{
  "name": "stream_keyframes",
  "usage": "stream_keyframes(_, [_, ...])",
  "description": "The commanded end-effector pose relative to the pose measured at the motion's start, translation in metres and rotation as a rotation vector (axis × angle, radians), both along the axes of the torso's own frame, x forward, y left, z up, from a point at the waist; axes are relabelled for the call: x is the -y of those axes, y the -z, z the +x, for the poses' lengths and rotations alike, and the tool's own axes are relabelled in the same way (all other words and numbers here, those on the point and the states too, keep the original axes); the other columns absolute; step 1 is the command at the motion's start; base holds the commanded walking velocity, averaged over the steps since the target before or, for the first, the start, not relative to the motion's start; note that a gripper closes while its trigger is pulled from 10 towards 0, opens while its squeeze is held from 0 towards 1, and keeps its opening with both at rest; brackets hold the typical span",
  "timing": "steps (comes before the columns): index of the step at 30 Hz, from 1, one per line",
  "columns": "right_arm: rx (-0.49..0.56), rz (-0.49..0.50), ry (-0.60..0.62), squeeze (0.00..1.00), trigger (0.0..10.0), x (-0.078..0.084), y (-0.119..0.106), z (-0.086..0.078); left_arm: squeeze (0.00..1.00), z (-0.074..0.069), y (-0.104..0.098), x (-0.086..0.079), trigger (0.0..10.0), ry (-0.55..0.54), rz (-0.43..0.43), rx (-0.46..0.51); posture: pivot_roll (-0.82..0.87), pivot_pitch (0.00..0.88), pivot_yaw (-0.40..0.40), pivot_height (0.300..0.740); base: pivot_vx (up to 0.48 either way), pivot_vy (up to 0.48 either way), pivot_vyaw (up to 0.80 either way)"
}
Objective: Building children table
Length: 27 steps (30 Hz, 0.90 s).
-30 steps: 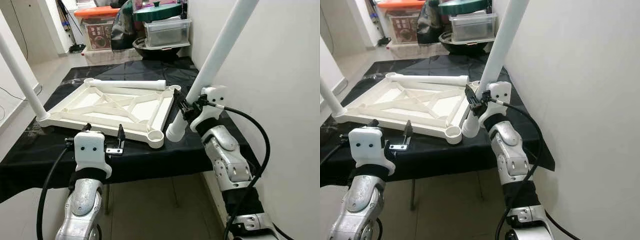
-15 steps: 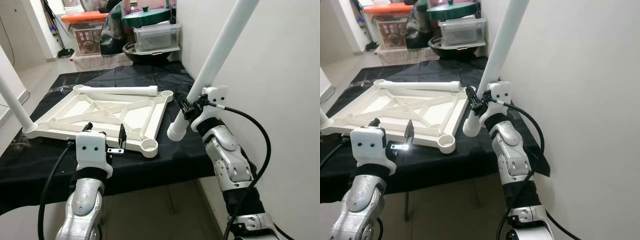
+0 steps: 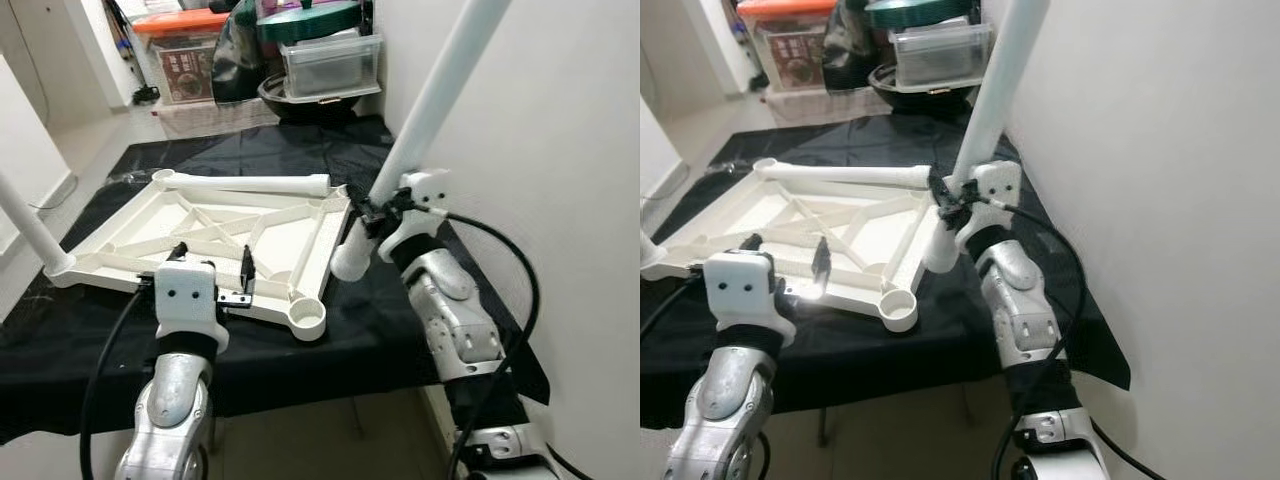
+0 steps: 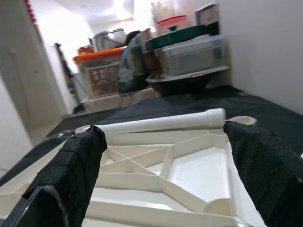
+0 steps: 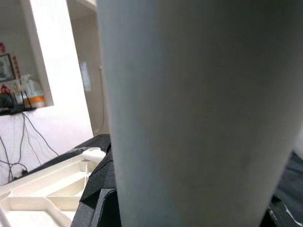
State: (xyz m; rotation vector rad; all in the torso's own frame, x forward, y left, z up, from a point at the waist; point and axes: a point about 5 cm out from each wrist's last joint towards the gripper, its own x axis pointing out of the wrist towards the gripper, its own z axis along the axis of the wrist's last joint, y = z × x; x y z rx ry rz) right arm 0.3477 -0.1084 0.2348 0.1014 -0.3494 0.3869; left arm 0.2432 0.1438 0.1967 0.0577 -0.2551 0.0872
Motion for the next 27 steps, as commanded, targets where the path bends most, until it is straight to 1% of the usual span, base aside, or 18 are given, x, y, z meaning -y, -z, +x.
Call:
stream_keyframes(1, [0.028, 0.001, -0.027, 0.00, 10.0, -0.009, -0.006, 0.000, 0.00, 0.000, 0.002, -0.001, 10.0, -0.008, 0.015, -0.010, -0.04, 0.000, 0.041, 0.740, 0.270, 0.000, 0.00])
stream_keyframes(10, [0.034, -0.004, -0.032, 0.00, 10.0, -0.009, -0.007, 0.001, 0.00, 0.000, 0.003, 0.000, 10.0, -0.003, 0.006, -0.010, -0.04, 0.000, 0.037, 0.740, 0.269, 0.000, 0.00])
stream_keyframes(19, [0.038, -0.001, -0.060, 0.00, 10.0, -0.012, -0.011, 0.004, 0.00, 0.001, 0.005, -0.001, 10.0, -0.018, -0.004, -0.017, -0.04, 0.000, 0.035, 0.740, 0.000, 0.000, 0.00])
stream_keyframes(24, [0.063, -0.025, -0.082, 0.00, 10.0, -0.015, -0.018, 0.007, 0.00, 0.000, 0.006, 0.000, 10.0, -0.014, -0.007, -0.021, -0.04, 0.000, 0.027, 0.740, 0.000, 0.000, 0.68])
stream_keyframes(27, [0.060, -0.030, -0.078, 0.00, 10.0, -0.014, -0.019, 0.009, 0.00, -0.001, 0.007, 0.000, 10.0, -0.014, -0.006, -0.024, -0.04, 0.000, 0.026, 0.740, 0.000, 0.000, 0.80])
